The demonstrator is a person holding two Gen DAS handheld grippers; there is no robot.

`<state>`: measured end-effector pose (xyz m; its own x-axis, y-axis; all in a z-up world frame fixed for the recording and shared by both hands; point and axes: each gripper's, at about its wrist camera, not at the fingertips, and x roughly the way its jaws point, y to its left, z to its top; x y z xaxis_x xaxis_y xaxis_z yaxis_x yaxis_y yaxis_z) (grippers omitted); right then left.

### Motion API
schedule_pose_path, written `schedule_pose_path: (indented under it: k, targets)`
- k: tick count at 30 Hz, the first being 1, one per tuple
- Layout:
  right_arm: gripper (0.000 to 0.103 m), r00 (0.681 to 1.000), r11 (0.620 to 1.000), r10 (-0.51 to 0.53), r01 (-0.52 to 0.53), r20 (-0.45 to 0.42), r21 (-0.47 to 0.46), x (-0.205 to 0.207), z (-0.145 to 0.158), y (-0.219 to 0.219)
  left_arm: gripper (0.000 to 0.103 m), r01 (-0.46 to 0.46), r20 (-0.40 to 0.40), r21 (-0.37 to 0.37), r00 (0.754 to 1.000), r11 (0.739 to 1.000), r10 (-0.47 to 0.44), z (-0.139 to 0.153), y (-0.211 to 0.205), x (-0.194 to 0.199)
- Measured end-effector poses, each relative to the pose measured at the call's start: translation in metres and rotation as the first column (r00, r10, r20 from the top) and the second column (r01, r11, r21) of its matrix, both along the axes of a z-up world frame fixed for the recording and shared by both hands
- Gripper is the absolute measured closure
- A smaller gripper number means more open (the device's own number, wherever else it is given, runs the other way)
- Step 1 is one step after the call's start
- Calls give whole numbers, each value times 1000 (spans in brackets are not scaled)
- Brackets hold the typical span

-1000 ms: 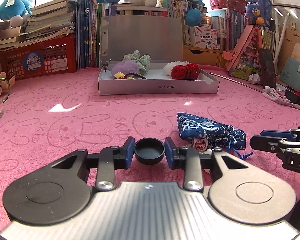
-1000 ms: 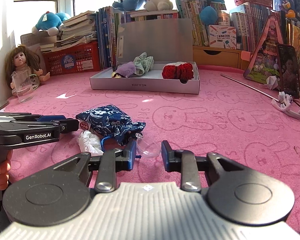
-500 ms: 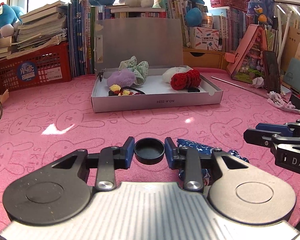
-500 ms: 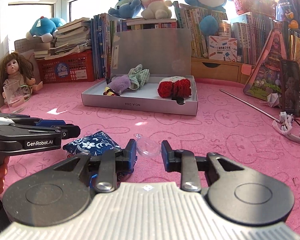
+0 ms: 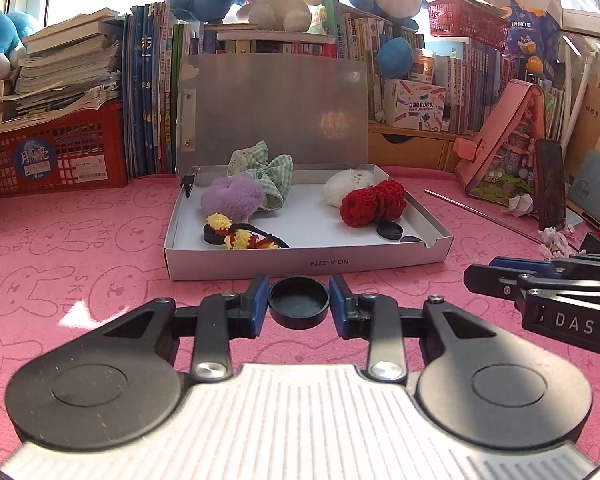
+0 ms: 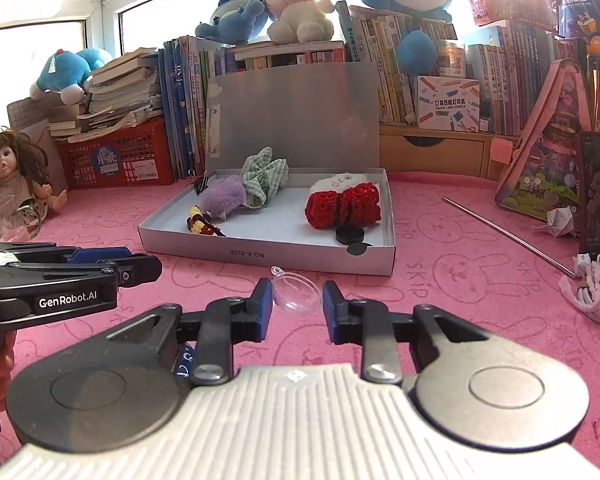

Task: Organize objects
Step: 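Carry the black lid and clear lid over the white box, then lower and open both grippers to release the lids in the box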

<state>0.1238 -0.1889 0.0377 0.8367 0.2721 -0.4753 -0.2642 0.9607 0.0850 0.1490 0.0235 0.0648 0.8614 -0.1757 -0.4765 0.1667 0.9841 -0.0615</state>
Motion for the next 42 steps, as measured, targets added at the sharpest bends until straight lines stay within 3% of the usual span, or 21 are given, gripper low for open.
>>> schedule_pose_path:
  k: [10, 16, 27, 36, 42]
  targets:
    - [71, 1000, 1000, -5, 5, -22, -7, 43, 1, 4, 65, -12, -11, -43, 1000, 999, 12, 2, 0, 38]
    - [71, 1000, 1000, -6, 5, -26, -26, 59, 1, 6, 65, -11, 9, -25, 1000, 1000, 11, 4, -3, 54]
    - [71, 995, 1000, -1, 3, -99, 23, 102, -6, 5, 65, -15, 13, -29, 1000, 999, 15, 7, -10, 90]
    - [71, 987, 993, 1, 18, -163, 113, 135, -12, -3, 65, -46, -33, -46, 998, 998, 45, -2, -10, 127]
    - [71, 985, 995, -1, 18, -171, 99, 144, -21, 4, 65, -64, -60, -38, 996, 997, 62, -14, -9, 143]
